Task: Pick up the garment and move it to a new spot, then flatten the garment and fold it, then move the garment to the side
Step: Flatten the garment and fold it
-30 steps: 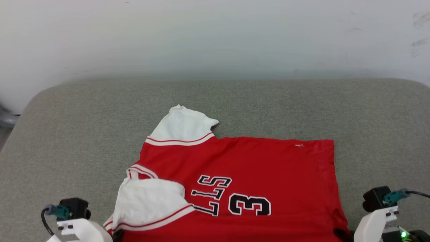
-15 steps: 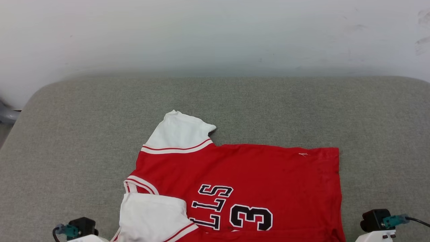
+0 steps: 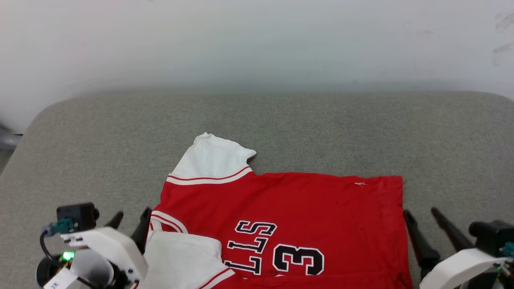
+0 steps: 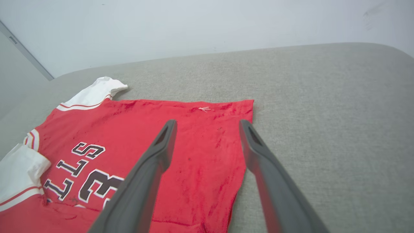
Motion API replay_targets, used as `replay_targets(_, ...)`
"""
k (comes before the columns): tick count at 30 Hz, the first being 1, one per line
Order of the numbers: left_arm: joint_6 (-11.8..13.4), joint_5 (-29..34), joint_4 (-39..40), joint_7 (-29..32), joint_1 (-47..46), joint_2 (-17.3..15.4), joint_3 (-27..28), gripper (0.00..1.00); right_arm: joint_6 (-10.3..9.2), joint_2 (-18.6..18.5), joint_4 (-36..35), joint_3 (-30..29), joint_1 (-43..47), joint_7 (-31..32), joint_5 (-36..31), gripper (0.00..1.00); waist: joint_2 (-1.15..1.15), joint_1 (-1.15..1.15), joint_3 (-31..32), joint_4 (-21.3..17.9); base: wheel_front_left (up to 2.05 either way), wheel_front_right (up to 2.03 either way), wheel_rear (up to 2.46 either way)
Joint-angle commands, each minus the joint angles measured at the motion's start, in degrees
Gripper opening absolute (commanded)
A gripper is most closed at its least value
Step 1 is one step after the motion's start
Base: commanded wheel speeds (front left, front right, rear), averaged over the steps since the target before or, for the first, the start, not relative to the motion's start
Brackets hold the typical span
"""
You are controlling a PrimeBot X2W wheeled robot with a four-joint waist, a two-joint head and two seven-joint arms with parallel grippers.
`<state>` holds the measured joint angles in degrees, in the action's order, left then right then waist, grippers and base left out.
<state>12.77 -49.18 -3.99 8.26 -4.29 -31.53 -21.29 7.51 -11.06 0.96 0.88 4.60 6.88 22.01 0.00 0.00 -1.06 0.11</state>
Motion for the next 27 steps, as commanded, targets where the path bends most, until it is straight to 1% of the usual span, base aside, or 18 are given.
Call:
replay_targets(1, -0.45, 1.27, 0.40, -1.97, -2.08, 0.80, 0.14, 1.00, -0.05, 0.79, -1.80, -0.99, -1.49, -1.78, -1.63, 1.00, 0.00, 0.00, -0.92, -0.13, 0.00, 0.00, 0.00)
replay_targets(3, -0.32, 2.94, 0.83, -4.21, -4.17, 1.16, 0.25, 1.00, -0.05, 1.91, -4.32, -2.05, -2.10, -3.03, -3.94, 1.00, 0.00, 0.00, -2.16, -0.39, 0.00, 0.00, 0.00)
replay_targets(7, -0.87, 5.61, 0.26, -7.68, -9.07, 1.98, 0.17, 1.00, -0.05, 3.43, -9.02, -3.49, -4.27, -4.33, -7.10, 1.00, 0.00, 0.00, -6.07, -1.25, 0.00, 0.00, 0.00)
replay_targets(11, -1.90, 6.85, -1.28, -7.97, -14.96, 1.94, 0.07, 1.00, -0.06, 4.22, -12.55, -4.65, -6.78, -3.97, -8.62, 1.00, 0.00, 0.00, -11.37, -2.54, 0.00, 0.00, 0.00)
replay_targets(14, -3.59, 6.83, -3.57, -6.45, -20.01, 1.29, 0.05, 1.00, -0.05, 4.63, -14.00, -4.57, -8.54, -3.54, -9.16, 1.00, 0.00, 0.00, -14.81, -3.94, 0.00, 0.00, 0.00)
replay_targets(17, -5.95, 5.85, -6.71, -2.65, -25.56, 0.19, -0.34, 1.00, -0.05, 4.92, -14.18, -4.25, -9.88, -3.86, -8.85, 1.00, 0.00, 0.00, -17.51, -5.38, 0.00, 0.00, 0.00)
replay_targets(20, -8.01, 4.36, -9.83, 2.75, -30.34, -0.75, -1.01, 1.00, -0.06, 5.35, -13.33, -3.48, -11.17, -4.40, -8.32, 1.00, 0.00, 0.00, -19.51, -7.09, 0.00, 0.00, 0.00)
replay_targets(23, -9.89, 1.78, -13.07, 9.72, -35.19, -2.15, -1.18, 1.00, -0.06, 5.71, -12.08, -2.87, -11.92, -4.99, -7.93, 1.00, 0.00, 0.00, -21.01, -8.75, 0.00, 0.00, 0.00)
replay_targets(27, -11.60, -1.49, -17.14, 20.64, -39.94, -4.38, -1.83, 1.00, -0.05, 6.25, -10.36, -1.97, -13.12, -5.92, -7.28, 1.00, 0.00, 0.00, -22.63, -11.04, 0.00, 0.00, 0.00)
